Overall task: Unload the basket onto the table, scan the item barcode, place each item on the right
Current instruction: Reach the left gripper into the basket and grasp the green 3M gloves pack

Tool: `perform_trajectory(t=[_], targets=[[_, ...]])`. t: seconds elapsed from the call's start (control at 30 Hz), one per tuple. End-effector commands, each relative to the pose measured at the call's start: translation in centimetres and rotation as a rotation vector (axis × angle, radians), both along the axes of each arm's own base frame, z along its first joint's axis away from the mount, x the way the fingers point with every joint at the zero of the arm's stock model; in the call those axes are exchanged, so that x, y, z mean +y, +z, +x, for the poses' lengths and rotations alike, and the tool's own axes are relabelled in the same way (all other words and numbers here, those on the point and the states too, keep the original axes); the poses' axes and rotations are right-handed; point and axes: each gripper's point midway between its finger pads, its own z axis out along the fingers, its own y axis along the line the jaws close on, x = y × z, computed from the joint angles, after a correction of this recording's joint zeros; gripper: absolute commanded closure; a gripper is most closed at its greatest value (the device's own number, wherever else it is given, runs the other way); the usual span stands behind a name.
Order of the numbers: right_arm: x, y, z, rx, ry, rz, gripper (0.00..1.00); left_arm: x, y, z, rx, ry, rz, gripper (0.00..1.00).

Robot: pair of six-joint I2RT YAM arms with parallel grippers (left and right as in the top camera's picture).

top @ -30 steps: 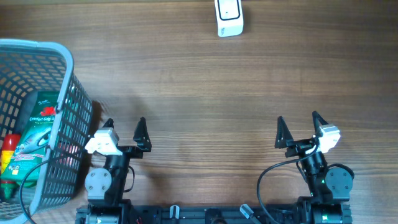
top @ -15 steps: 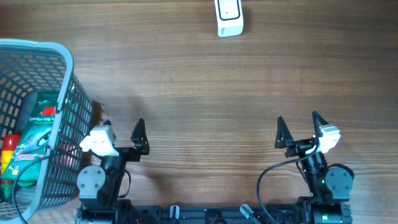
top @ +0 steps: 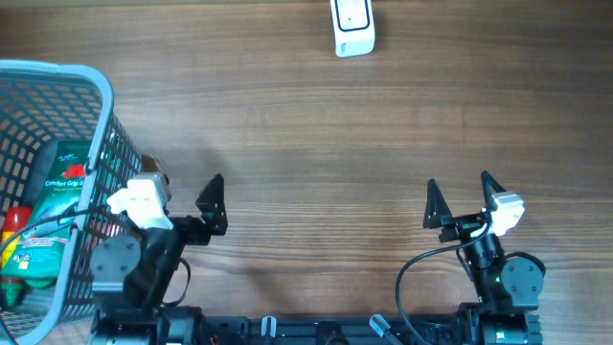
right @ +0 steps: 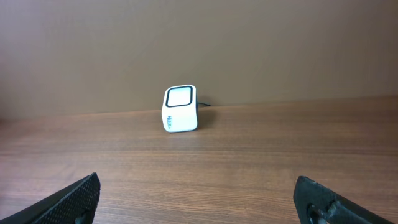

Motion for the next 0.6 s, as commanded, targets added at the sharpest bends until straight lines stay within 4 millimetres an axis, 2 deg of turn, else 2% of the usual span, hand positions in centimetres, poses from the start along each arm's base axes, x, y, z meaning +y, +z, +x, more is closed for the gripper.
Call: perform_trajectory(t=[0.0, 0.1, 0.2, 0.37, 0.47, 0.5, 0.57], targets=[[-0.1, 0.1, 0.0, -0.004, -0.008, 0.013, 0.0, -0.7, 3.2, -0.4, -0.049, -0.039, -0.033, 0.0], [-0.1, 0.1, 0.0, -0.004, -0.008, 0.013, 0.0, -0.4, 5.4, -0.8, -0.061, -0.018, -0.034, 0.0], [-0.1, 0.1, 0.0, -0.004, -0.008, 0.013, 0.0, 1.3, 7.7, -0.5, -0.029, 0.076, -0.01, 0.0], [-0.1, 0.1, 0.0, -0.004, -0.008, 0.013, 0.0, 4.1, 12.6, 1.4, 0.069, 0.241, 0.029, 0.0], [-0.1, 0.1, 0.0, -0.004, -0.008, 0.013, 0.0, 4.4, 15.4, 3.0, 0.086, 0.26, 0.038, 0.0], [-0.1, 0.1, 0.0, -0.004, -0.008, 0.013, 0.0, 4.4, 16.0, 3.7, 0.091, 0.257, 0.038, 0.0], [-0.1, 0.1, 0.0, -0.004, -0.008, 0.013, 0.0, 3.9, 15.3, 4.8, 0.129, 0.232, 0.034, 0.0]])
